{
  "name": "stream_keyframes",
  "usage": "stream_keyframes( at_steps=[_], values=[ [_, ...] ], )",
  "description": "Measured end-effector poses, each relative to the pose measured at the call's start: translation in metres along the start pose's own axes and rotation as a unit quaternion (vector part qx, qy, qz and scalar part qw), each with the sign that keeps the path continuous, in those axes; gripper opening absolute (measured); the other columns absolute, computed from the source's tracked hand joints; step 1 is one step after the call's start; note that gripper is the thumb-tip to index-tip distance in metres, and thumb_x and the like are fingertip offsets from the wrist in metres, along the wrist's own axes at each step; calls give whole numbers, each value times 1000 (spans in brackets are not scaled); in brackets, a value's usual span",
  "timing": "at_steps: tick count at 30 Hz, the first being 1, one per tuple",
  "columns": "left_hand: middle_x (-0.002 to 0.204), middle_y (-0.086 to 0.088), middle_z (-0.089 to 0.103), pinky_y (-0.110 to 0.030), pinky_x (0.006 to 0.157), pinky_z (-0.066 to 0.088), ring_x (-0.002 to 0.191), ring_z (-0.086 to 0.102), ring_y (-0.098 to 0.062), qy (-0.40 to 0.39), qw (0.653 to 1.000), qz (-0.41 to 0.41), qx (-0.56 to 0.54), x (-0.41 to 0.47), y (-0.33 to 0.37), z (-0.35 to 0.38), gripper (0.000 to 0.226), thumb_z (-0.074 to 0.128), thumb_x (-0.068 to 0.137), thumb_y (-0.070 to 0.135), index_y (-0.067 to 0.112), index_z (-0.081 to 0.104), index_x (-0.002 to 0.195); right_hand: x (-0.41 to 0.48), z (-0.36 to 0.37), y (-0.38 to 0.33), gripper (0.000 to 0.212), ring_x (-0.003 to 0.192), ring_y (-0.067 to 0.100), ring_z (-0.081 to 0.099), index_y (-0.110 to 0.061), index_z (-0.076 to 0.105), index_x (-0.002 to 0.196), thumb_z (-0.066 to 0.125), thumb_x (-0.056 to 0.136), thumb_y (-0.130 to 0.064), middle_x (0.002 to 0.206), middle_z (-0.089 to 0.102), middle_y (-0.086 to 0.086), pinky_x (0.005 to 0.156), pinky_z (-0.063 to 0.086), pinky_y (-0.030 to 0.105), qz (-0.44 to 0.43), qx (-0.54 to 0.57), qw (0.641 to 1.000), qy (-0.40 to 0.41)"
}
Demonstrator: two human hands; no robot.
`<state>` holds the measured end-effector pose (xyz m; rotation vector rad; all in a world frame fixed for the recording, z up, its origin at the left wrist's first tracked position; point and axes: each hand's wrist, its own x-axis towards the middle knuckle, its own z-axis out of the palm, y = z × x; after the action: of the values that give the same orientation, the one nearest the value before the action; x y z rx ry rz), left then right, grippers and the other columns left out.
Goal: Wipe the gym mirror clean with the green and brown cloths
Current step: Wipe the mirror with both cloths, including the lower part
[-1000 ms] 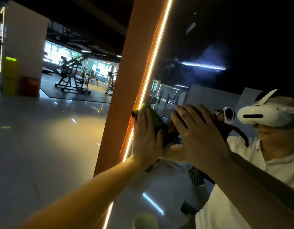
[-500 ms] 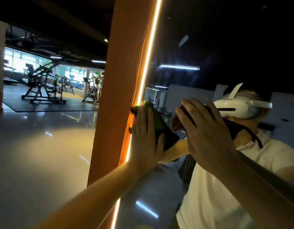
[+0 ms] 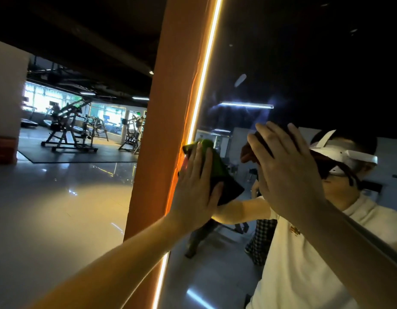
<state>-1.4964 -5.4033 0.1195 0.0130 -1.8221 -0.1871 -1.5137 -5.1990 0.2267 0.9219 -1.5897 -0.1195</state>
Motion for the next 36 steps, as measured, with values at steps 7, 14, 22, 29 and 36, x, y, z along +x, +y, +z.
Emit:
stream_keyframes(
  at_steps=[7, 14, 22, 29, 36],
  values=[
    [171, -18, 15, -65, 116, 35, 157, 18, -40, -35, 997, 68, -11, -93, -15, 7, 67, 30, 109, 44, 4, 22, 162, -3, 4, 2, 59, 146, 40, 38, -3, 50, 146, 39, 93, -24, 154, 44, 22, 123, 24, 59, -14, -1, 1000, 4],
    [170, -16, 19, -58, 122, 28, 158, 17, -33, 2, 1000, 17, -5, -9, -1, -2, 70, 28, 108, 48, 3, 22, 162, -4, 7, -2, 62, 143, 41, 42, -3, 53, 143, 61, 84, -17, 151, 48, 23, 122, 25, 59, -16, 18, 999, 23],
    [172, -14, 12, -58, 125, 23, 160, 10, -31, -7, 1000, 27, 11, -3, -8, -7, 70, 24, 109, 50, 7, 17, 164, -6, 5, 0, 60, 143, 39, 43, -4, 53, 144, 63, 87, -19, 151, 49, 21, 122, 27, 58, -25, 14, 999, 25],
    [173, -16, 6, -66, 118, 30, 159, 9, -36, -33, 999, 20, -19, -73, -1, 11, 72, 19, 110, 49, 0, 15, 163, -1, 3, 12, 61, 139, 42, 47, -3, 54, 143, 63, 83, -14, 146, 52, 23, 120, 32, 58, -14, 41, 998, 44],
    [172, -15, 9, -62, 124, 22, 160, 8, -32, 30, 999, -19, -30, 13, 1, 5, 72, 17, 109, 53, 7, 11, 164, 1, -4, 24, 61, 139, 40, 48, -5, 54, 141, 63, 82, -16, 146, 52, 21, 118, 34, 60, -27, 54, 997, 37]
  ],
)
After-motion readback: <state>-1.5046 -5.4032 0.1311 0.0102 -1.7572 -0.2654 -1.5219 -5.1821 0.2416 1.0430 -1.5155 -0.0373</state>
